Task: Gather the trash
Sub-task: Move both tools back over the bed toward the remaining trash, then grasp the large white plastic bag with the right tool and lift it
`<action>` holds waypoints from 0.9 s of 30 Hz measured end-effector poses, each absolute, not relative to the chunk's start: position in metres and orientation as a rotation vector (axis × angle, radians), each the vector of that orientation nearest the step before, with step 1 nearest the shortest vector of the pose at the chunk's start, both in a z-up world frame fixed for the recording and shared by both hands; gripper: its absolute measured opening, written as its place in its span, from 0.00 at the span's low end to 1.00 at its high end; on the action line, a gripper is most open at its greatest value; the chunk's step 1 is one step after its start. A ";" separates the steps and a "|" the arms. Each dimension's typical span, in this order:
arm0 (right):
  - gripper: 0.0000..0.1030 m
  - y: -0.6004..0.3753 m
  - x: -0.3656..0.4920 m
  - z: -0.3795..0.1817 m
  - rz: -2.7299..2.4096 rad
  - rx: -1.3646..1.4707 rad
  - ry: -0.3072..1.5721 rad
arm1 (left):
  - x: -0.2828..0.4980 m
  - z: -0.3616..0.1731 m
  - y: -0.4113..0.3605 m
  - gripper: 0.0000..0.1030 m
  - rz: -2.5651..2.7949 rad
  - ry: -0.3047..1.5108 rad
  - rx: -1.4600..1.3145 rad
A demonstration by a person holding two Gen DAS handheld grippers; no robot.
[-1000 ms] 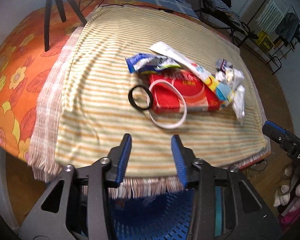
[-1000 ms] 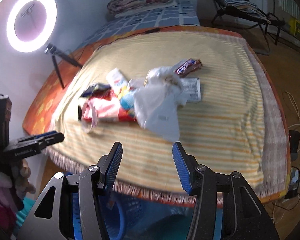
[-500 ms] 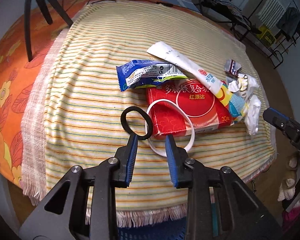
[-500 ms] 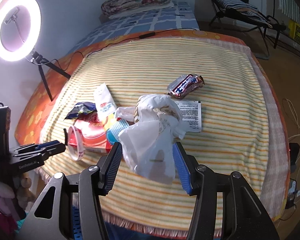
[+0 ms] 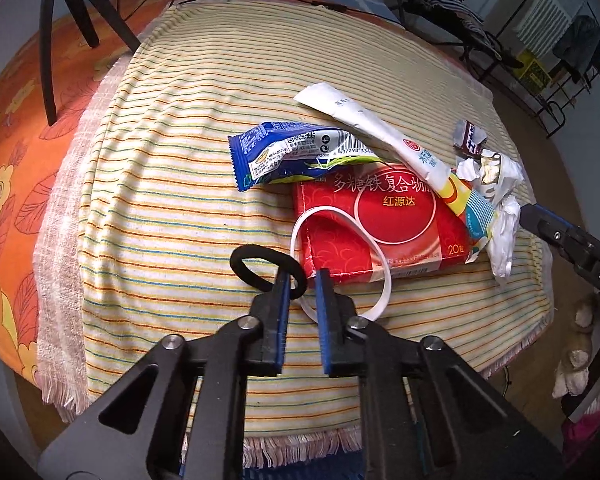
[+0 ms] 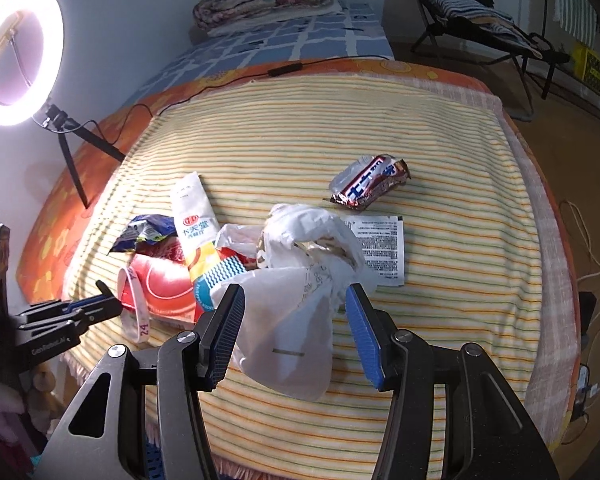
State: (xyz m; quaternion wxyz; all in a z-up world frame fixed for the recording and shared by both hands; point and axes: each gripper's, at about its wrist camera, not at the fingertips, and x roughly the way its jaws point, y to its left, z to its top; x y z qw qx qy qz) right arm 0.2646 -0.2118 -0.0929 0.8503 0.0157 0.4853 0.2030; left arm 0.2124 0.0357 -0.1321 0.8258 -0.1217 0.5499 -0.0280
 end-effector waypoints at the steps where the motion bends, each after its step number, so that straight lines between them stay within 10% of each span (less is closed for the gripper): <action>1: 0.50 -0.211 0.264 -0.092 0.428 0.034 1.018 | 0.211 -0.132 0.036 0.07 -0.061 1.166 -0.260; 7: 0.70 -0.209 0.255 -0.086 0.429 0.009 0.983 | 0.202 -0.128 0.041 0.04 -0.053 1.154 -0.276; 24: 0.70 -0.209 0.268 -0.113 0.452 0.007 1.045 | 0.191 -0.119 0.050 0.03 -0.030 1.141 -0.281; 27: 0.38 -0.221 0.271 -0.116 0.487 0.095 1.068 | 0.191 -0.116 0.049 0.03 -0.030 1.134 -0.283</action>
